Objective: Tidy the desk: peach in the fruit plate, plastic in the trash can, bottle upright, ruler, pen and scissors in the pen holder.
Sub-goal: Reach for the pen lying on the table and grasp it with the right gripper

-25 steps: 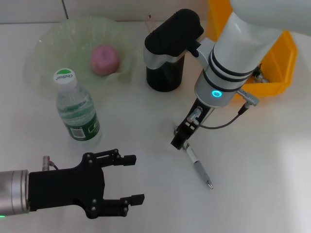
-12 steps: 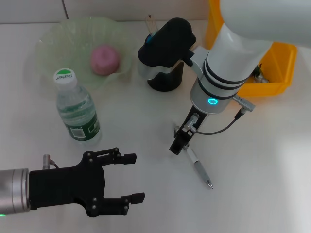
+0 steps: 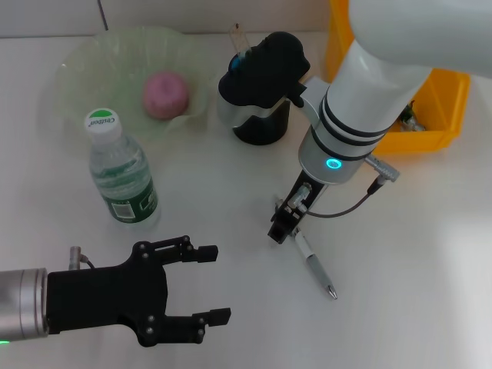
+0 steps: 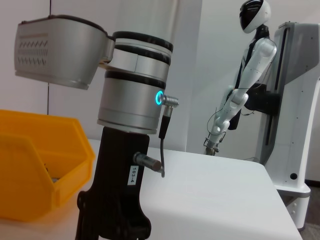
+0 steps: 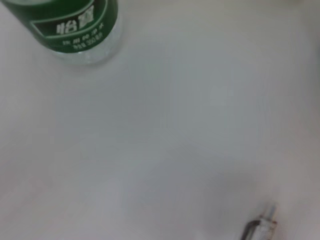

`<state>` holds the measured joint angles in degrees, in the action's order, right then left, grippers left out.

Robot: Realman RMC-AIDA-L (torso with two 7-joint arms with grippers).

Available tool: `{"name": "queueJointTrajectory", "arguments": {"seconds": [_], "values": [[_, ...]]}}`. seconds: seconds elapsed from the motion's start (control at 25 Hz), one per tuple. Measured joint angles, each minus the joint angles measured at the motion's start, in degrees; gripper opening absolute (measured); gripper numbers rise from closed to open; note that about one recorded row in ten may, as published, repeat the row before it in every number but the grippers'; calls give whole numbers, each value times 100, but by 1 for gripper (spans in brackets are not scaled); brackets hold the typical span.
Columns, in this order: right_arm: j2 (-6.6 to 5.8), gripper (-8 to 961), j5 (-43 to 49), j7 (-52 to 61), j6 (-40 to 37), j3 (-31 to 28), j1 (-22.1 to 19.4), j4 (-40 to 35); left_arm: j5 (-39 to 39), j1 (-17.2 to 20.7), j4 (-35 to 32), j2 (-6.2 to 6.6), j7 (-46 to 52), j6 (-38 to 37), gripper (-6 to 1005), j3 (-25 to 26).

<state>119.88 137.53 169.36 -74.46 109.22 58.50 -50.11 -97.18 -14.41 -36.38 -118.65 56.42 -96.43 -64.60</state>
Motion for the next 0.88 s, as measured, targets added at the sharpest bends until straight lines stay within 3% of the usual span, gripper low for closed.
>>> {"name": "queueJointTrajectory", "arguments": {"seconds": [0.36, 0.8, 0.88], "values": [[0, 447, -132, 1, 49, -66, 20, 121, 2, 0, -1, 0, 0, -10, 800, 0], [0, 454, -143, 10, 2, 59, 123, 261, 8, -10, -1, -7, -63, 20, 800, 0], [0, 392, -143, 10, 0, 79, 134, 267, 8, -14, -1, -8, -63, 20, 800, 0]]}}
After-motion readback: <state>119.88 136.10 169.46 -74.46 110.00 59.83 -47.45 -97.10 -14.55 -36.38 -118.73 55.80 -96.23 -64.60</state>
